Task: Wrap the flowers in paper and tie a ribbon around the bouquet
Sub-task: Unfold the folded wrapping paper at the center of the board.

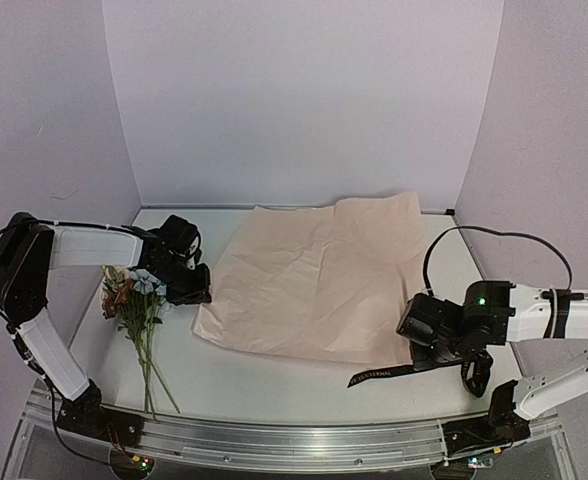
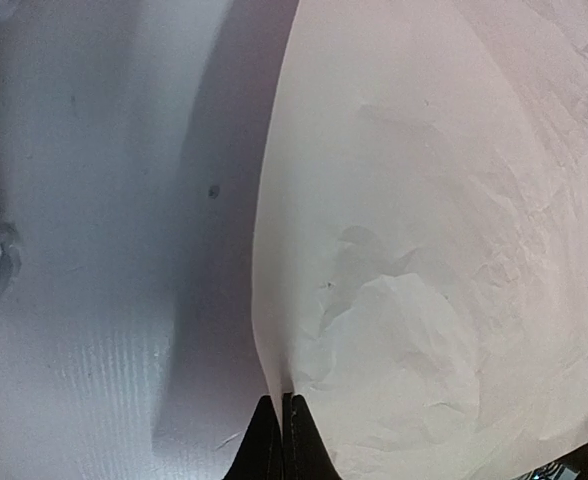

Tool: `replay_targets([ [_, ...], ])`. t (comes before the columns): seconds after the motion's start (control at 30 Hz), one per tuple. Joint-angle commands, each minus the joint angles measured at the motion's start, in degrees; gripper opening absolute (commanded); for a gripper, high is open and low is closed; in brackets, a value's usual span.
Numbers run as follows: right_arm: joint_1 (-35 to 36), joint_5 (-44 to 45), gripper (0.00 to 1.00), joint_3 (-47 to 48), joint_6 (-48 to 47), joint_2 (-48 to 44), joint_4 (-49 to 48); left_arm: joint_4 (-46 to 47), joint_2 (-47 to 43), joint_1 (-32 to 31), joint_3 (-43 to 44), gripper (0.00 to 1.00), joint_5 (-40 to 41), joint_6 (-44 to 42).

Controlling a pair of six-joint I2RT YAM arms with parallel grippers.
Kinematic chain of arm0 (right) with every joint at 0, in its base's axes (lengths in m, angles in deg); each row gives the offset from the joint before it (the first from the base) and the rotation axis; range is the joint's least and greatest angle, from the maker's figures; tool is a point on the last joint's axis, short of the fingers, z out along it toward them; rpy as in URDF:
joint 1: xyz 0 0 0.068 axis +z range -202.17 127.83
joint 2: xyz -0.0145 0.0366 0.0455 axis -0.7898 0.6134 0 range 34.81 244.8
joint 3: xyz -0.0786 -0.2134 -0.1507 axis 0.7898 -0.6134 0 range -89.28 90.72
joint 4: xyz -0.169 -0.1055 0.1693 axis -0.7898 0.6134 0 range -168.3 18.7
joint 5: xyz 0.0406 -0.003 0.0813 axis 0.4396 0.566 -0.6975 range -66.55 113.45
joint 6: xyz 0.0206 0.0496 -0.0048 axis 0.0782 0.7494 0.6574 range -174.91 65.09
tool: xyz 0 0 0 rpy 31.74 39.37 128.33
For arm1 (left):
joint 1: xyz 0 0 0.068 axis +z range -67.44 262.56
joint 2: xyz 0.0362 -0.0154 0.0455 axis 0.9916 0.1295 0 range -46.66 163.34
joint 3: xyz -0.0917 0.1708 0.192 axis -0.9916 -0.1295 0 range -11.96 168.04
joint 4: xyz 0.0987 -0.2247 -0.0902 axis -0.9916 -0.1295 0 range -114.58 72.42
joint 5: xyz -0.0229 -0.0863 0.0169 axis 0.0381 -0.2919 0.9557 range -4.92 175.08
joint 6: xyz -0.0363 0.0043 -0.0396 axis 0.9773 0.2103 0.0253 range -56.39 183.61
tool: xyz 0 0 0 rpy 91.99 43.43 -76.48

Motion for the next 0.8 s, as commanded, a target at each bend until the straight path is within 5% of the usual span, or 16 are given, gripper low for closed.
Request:
replay_targets([
  [0.0, 0.7, 3.7, 0.01, 1.0, 1.4, 2.1, -1.1, -3.1, -1.1, 0.9, 0.1, 0.00, 2.3, -2.1],
  [0.2, 0.8, -3.1, 0.00, 5.3, 0.5, 8.2, -3.3, -4.6, -0.1, 1.0, 2.1, 0.00, 4.0, -4.4],
  [0.53, 5.2, -7.5, 0.00, 16.3, 15.2, 22.0, -15.4, -11.9, 14.3, 5.2, 27.9, 0.00, 8.1, -15.8],
  [0.6, 7.3, -8.9, 0.08, 20.4, 16.2, 25.1, -17.1, -13.4, 17.2, 6.2, 32.0, 0.00, 8.1, -19.5],
  [0.77, 9.7, -11.0, 0.52, 23.5, 13.0, 26.8, -17.8, -16.8, 23.2, 9.4, 39.9, 0.00, 4.8, -30.3],
])
